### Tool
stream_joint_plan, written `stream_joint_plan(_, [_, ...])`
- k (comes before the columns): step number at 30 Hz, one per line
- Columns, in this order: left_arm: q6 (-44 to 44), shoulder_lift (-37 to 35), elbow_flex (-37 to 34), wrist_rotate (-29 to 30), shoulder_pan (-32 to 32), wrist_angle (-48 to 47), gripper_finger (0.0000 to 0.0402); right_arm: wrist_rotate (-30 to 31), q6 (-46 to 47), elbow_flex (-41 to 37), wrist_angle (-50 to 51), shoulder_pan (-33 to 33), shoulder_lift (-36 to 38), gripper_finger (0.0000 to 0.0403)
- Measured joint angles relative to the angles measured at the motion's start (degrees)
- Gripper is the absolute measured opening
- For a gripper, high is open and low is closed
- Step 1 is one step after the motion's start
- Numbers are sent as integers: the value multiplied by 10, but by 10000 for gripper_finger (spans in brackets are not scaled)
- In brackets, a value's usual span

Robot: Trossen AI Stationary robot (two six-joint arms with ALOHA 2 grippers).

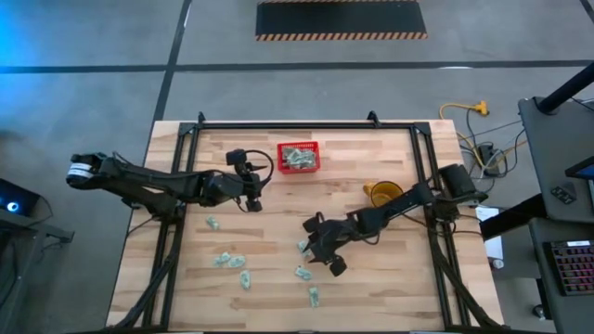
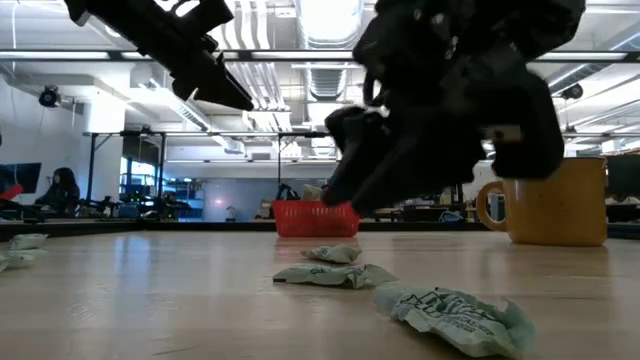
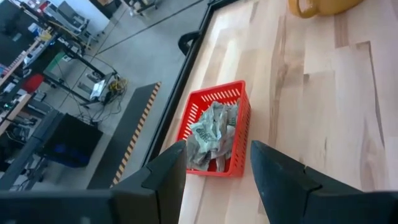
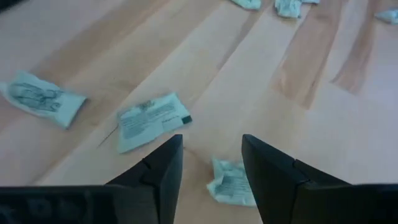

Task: Pick and place Stevia / Truvia into bins
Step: Put the white stevia packet into the red bin

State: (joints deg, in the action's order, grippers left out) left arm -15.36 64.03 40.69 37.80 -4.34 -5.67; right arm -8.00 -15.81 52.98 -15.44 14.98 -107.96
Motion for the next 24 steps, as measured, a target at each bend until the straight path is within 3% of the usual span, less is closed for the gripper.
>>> stream_joint_plan(4, [1,0,0,0,-1,-4,162,0,-11,20,6,-1,-36,149])
stream_joint_plan(11, [1,0,0,-1,-2,-9,162,2,-10,85,117,-8,-70,137])
stream_joint_plan(24, [1,3,-1,-1,-3,-9,162,3,5,111,182,-7,-70,82])
